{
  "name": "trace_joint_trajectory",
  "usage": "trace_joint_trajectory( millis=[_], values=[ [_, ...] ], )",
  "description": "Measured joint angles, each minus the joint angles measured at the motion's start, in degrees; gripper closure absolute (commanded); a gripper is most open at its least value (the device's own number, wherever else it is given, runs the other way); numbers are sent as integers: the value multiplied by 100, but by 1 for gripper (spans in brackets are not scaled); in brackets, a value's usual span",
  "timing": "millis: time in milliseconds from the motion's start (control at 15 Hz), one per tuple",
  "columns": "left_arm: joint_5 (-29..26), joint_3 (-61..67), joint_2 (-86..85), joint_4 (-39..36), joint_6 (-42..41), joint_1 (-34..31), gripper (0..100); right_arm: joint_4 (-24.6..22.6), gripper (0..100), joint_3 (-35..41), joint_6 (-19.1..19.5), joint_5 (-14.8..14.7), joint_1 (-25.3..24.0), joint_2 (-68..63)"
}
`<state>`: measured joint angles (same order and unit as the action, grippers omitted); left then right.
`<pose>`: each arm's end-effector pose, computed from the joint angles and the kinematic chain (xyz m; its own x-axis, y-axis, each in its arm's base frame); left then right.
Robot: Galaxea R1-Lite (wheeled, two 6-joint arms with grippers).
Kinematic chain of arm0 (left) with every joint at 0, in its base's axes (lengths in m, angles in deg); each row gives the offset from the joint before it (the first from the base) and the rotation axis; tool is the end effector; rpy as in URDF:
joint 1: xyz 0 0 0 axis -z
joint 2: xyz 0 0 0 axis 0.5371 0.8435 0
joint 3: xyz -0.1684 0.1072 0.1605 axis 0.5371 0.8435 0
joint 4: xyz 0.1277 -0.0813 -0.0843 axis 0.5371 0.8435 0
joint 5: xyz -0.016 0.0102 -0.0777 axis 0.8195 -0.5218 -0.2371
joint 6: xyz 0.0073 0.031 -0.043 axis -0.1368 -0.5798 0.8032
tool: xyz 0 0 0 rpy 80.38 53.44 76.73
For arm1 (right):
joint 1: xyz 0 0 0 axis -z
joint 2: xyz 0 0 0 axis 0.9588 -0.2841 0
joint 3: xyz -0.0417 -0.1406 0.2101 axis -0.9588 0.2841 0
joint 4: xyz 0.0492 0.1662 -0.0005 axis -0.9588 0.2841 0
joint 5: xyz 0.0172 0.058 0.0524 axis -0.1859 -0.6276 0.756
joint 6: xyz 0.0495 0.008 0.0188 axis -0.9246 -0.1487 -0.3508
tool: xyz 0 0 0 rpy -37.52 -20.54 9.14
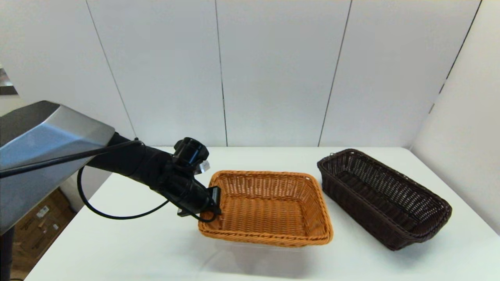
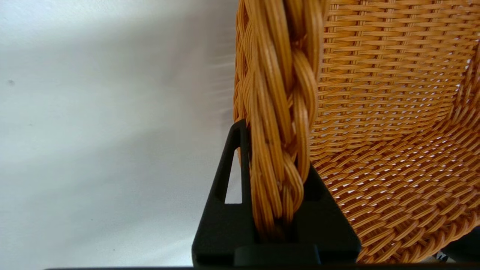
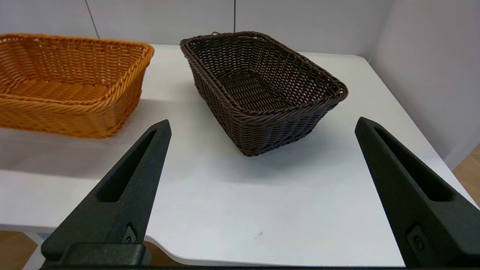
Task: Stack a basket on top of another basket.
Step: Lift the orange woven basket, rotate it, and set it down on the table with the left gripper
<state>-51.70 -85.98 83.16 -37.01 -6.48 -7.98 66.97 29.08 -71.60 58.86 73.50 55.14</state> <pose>0.3105 -0.1592 0.0229 0.2575 -0.4474 -0.8565 0.0955 0.8938 -0.4381 0.0333 0.0013 0.0754 0.9998 0.0221 -0.0003 -0.0221 0.9991 -0.0363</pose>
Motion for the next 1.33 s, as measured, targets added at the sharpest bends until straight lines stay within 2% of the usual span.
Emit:
trace_joint_trajectory(
  millis=[800,867,1333],
  values=[
    [9,30,199,-11,99,-11,100,0,0,0,0,0,0,0],
    [9,24,206,-9,115,-11,0,0,0,0,6,2,0,0],
    [22,22,72,0,234,-28,0,-2,0,0,12,2,0,0]
  ],
)
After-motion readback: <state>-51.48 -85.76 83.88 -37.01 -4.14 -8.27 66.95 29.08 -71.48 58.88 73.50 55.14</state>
